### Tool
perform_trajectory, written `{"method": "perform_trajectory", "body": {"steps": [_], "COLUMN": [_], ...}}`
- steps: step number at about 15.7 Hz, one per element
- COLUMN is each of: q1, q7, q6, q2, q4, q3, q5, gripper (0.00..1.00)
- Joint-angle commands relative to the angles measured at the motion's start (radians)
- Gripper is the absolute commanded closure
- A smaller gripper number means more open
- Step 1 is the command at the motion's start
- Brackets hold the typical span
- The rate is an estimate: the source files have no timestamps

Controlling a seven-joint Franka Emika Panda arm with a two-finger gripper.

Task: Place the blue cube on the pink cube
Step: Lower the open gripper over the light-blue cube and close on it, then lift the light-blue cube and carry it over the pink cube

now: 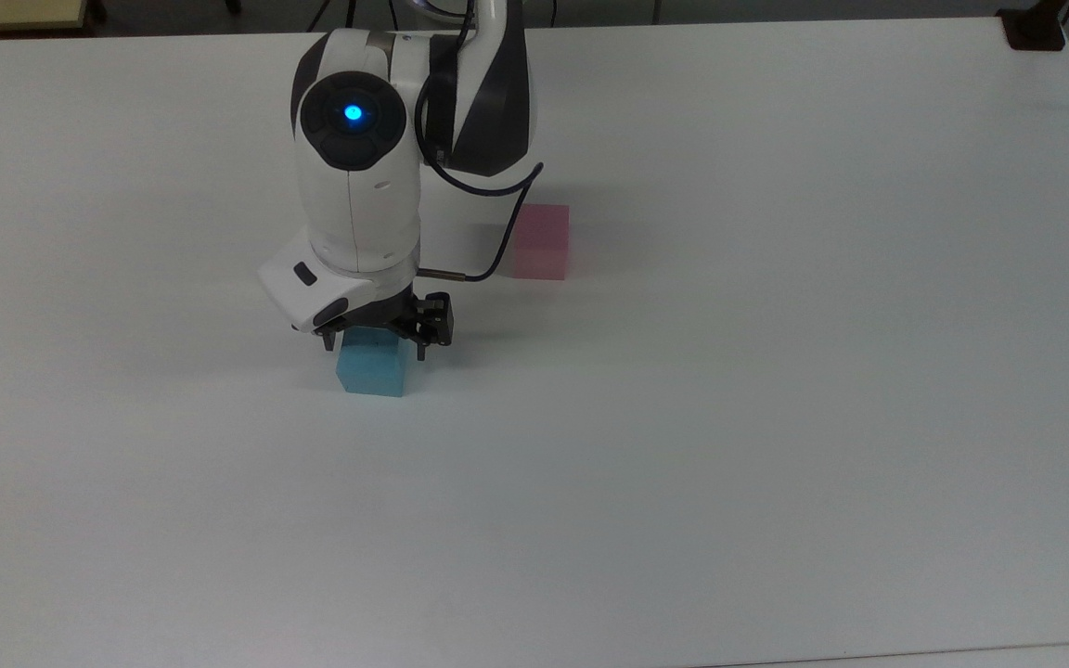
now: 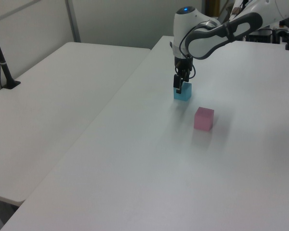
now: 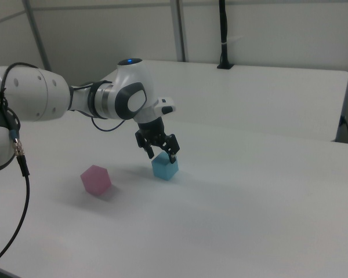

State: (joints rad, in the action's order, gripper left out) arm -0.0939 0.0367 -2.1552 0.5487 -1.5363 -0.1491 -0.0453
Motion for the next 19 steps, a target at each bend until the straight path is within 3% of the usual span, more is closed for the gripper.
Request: {"method": "perform_trajectory", "body": {"steps": [1,2,5,9,12,15,19], "q1": [-0.004,-0.003,-0.004,-0.009,-0.075,-0.168,-0.248], "q7": [0.052,0.045,0.026,-0.027,-0.046,-0.020,0.126], "q6": [-0.064,-0.066,-0.051,0.098,0.185,0.228,0.216], "q2": [0.007,0.004,-0.030,-0.235,-0.352,-0.398,-0.372], "q4": [-0.011,-0.015,-0.027,-0.125,-0.191,-0.245,-0.263], "q3": [0.002,0.003,0.003,0.003,0.003,0.003,0.005], "q5": [-0.056,-0.064,-0.062,-0.038,0.019,0.019,-0.043], "gripper": [0.49,0.66,0.76,0.76,0.75,0.75,0.73]}}
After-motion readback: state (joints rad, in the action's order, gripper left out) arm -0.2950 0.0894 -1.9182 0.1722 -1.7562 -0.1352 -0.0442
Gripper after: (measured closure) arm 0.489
